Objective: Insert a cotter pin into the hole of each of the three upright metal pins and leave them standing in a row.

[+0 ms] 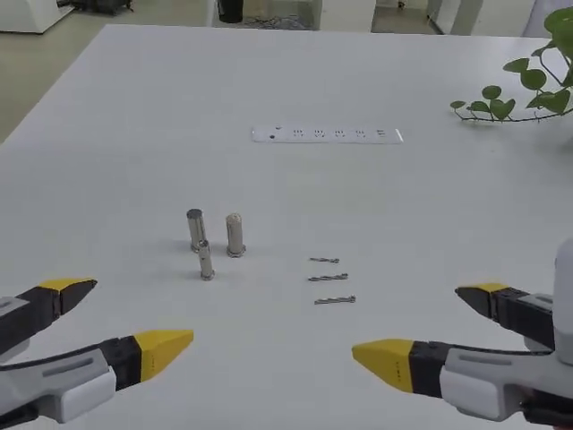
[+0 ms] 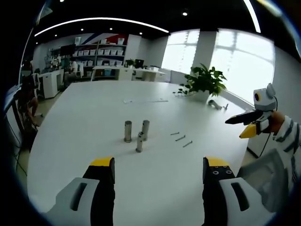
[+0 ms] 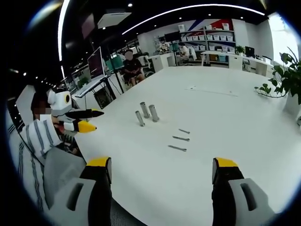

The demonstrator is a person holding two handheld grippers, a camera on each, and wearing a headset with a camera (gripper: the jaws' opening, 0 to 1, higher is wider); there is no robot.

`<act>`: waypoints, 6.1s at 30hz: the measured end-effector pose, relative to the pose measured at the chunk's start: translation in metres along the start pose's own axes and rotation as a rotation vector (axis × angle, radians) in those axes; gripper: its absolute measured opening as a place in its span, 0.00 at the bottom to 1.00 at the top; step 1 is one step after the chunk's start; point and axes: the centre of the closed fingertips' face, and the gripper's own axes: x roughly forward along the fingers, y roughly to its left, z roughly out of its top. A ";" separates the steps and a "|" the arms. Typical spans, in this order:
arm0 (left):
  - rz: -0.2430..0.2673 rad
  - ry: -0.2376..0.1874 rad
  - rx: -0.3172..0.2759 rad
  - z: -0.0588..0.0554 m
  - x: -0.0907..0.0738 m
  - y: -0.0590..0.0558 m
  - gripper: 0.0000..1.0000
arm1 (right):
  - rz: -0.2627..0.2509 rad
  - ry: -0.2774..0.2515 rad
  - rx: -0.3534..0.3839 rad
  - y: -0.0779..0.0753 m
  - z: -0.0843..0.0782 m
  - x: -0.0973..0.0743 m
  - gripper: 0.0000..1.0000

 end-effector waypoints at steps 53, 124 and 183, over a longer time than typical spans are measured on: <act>0.015 0.112 0.161 -0.003 0.125 0.044 0.19 | -0.049 0.037 0.060 -0.014 -0.010 -0.013 0.84; -0.305 0.052 0.381 0.002 0.063 -0.056 0.05 | -0.014 0.015 -0.002 0.022 -0.002 -0.006 0.83; -0.342 0.188 0.406 -0.067 0.080 -0.060 0.05 | -0.011 0.057 0.014 0.027 -0.012 0.004 0.83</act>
